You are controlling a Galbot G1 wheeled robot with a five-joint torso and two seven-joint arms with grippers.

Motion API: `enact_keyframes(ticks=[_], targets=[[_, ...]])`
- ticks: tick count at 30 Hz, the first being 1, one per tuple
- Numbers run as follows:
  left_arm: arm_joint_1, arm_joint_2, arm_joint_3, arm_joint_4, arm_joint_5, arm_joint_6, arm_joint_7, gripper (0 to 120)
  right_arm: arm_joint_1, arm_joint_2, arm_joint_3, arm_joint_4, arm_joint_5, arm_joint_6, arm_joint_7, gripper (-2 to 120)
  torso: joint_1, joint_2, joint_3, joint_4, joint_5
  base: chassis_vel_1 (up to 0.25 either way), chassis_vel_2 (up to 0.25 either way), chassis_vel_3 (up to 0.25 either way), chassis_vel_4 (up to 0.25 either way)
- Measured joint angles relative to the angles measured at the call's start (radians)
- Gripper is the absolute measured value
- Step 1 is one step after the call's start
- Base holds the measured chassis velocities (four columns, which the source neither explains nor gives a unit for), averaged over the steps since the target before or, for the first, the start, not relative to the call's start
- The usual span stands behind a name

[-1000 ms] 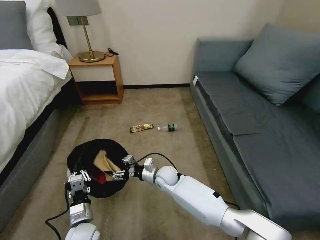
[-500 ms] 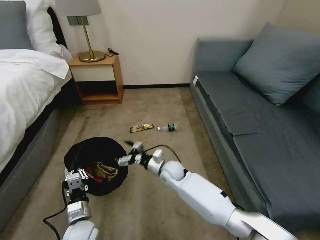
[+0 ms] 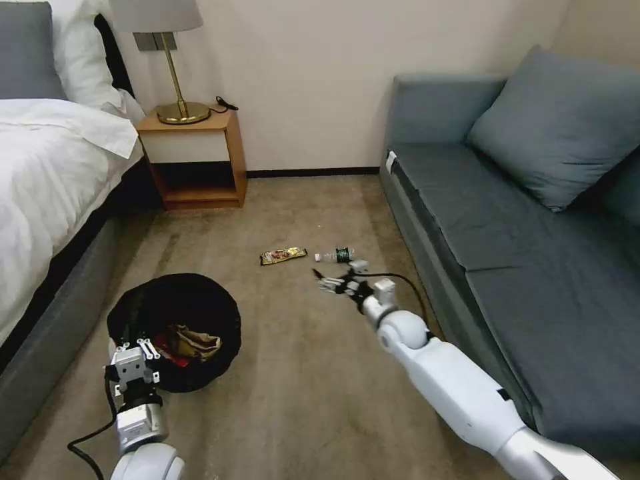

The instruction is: Pick up the trash bin, then pick up the garbage on the floor and place it into the trash bin.

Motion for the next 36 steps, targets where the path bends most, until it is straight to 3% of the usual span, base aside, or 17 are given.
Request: enact_keyframes(ticks=[22, 36], targets=[[0.02, -0.001, 0.004, 0.017, 0.007, -0.036, 0.0, 0, -0.054, 0.036, 0.061, -0.065, -0.03, 0.025, -0.044, 100, 0.0, 0.0, 0.0, 0.0002, -0.0001, 0.0, 0.0, 0.0, 0.0], [0.014, -0.018, 0.015, 0.035, 0.018, -0.038, 0.001, 0, -0.05, 0.045, 0.071, -0.099, -0.033, 0.046, -0.061, 100, 0.0, 0.0, 0.0, 0.0001, -0.0003, -0.076, 0.071, 0.073, -0.072]])
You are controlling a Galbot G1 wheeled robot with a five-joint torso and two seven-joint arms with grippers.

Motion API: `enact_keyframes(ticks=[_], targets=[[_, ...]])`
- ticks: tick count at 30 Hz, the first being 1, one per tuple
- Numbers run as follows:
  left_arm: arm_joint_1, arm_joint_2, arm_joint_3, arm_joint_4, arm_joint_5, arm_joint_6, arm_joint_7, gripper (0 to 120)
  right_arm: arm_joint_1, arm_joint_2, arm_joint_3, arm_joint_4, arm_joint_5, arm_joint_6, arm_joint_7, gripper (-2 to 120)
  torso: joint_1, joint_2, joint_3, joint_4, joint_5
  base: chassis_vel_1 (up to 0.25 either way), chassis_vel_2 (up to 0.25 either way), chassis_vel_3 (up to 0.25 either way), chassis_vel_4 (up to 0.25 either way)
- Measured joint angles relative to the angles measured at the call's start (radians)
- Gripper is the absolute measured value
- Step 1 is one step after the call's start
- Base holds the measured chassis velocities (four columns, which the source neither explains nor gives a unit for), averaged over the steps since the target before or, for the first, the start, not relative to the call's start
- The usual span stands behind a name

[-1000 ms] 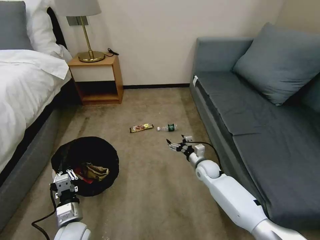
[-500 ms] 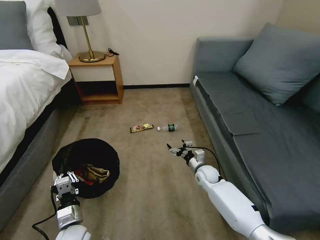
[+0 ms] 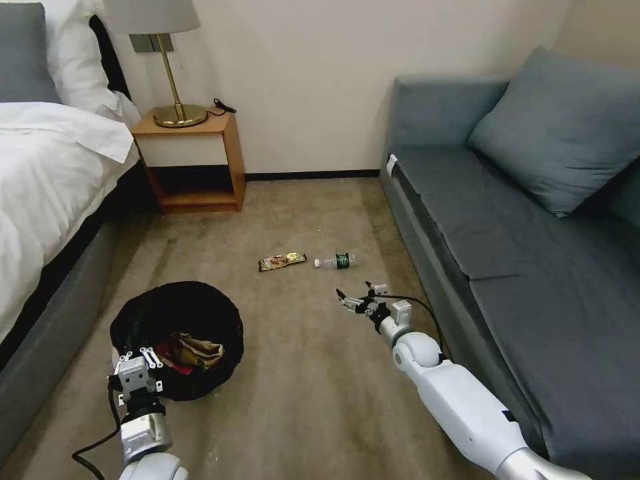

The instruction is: Pick up the trash bin, then pick up the garbage on the floor and place it into the trash bin.

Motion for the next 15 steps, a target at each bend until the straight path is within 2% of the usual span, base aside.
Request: enact_keyframes(ticks=[15], targets=[[-0.011, 0.01, -0.002, 0.005, -0.001, 0.0, 0.003, 0, 0.018, 0.008, 0.0, -0.021, 0.0, 0.001, -0.011, 100, 0.0, 0.0, 0.0, 0.0002, 0.0002, -0.084, 0.086, 0.079, -0.087]])
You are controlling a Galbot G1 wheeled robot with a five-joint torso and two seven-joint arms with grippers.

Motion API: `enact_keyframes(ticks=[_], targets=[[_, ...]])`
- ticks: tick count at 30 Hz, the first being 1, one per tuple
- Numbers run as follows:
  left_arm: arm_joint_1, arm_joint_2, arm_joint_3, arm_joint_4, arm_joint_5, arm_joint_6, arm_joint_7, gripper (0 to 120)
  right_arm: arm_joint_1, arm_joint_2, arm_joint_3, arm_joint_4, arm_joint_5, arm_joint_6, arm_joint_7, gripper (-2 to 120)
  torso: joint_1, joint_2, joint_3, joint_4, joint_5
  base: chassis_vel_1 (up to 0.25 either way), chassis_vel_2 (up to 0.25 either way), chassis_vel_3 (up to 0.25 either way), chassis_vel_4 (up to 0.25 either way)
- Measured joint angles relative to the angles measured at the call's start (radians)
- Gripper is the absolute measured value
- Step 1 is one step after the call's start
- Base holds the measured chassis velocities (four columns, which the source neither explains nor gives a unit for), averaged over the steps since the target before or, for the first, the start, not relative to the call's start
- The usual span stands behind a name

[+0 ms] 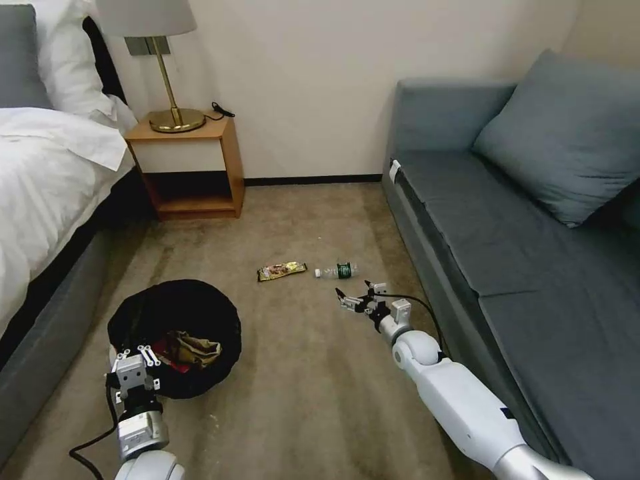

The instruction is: Pick up the trash bin, then pick up the garbage on the floor and place it into the trash bin.

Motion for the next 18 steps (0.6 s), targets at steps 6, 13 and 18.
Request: enact_keyframes(ticks=[6, 13, 18], targets=[[-0.005, 0.001, 0.001, 0.006, 0.0, 0.001, 0.001, 0, 0.004, 0.006, 0.0, -0.017, 0.0, 0.002, -0.003, 100, 0.0, 0.0, 0.0, -0.0002, -0.0001, -0.112, 0.101, 0.12, -0.118], [-0.01, 0.004, 0.003, 0.013, -0.001, 0.003, 0.002, 0, 0.011, 0.013, 0.0, -0.033, -0.006, 0.004, -0.007, 100, 0.0, 0.0, 0.0, -0.0001, 0.0, -0.119, 0.125, 0.12, -0.125], [-0.014, 0.004, 0.004, 0.017, -0.002, 0.004, 0.003, 0, 0.017, 0.017, 0.0, -0.044, -0.009, 0.005, -0.009, 100, 0.0, 0.0, 0.0, 0.0, 0.0, -0.125, 0.126, 0.135, -0.117]])
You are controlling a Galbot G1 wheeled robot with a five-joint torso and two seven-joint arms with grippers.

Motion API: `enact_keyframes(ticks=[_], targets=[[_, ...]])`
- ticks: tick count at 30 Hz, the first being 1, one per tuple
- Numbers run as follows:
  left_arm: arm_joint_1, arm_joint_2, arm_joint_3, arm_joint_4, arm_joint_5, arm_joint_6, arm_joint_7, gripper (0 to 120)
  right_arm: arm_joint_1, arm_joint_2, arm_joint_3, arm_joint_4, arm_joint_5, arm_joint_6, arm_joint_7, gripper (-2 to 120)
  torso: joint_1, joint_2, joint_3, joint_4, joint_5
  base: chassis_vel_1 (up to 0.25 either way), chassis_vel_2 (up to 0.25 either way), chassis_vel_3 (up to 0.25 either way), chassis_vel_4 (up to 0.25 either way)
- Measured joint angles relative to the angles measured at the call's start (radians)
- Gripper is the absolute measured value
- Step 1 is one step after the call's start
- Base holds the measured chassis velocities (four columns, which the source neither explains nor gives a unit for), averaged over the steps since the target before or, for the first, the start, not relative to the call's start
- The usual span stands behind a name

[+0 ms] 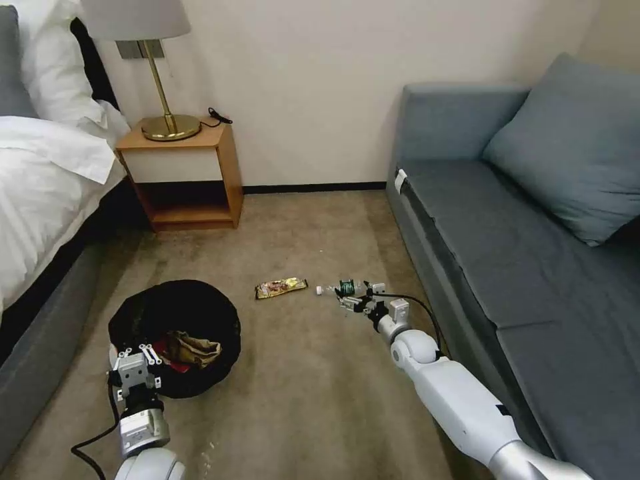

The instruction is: Pick up the trash bin, then pick up the garbage on the floor and place it into the trash bin.

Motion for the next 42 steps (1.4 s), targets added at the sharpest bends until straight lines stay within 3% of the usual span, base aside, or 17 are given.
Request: enact_keyframes(ticks=[42], targets=[[0.013, 0.004, 0.006, 0.006, -0.006, -0.013, -0.001, 0, -0.039, 0.013, 0.023, 0.01, -0.063, 0.017, -0.028, 100, 0.0, 0.0, 0.0, 0.0, -0.0003, -0.133, 0.135, 0.134, -0.137]])
